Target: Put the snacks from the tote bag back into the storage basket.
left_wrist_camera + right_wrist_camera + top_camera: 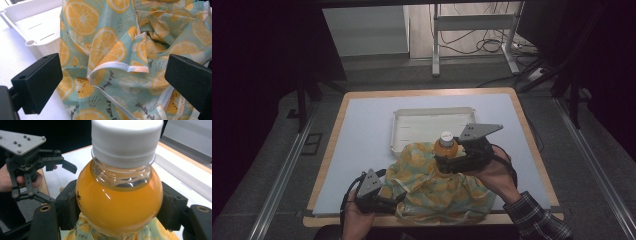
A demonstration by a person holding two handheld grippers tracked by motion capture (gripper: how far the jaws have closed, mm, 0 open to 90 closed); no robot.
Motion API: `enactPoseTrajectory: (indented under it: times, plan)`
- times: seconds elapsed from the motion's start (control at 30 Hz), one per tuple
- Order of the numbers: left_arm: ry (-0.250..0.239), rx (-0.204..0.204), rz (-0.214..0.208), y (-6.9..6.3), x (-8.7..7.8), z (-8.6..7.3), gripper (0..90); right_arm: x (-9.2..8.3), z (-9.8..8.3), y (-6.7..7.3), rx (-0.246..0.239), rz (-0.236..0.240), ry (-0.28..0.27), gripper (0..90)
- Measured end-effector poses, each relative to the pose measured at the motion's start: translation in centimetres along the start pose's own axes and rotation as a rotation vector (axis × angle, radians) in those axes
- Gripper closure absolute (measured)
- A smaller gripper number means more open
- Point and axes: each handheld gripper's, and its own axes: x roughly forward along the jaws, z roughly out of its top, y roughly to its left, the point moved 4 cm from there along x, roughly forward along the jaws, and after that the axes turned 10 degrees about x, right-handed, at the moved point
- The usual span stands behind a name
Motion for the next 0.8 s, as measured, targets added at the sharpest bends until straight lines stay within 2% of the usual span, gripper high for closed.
enactPoseTrajectory:
  times: [0.8]
  plan:
    - [-0.009, -0.010, -0.002, 0.5, -0.5, -0.1, 1.2, 1.8, 3.5, -2.2, -0.026, -0.029, -0.037, 29.9]
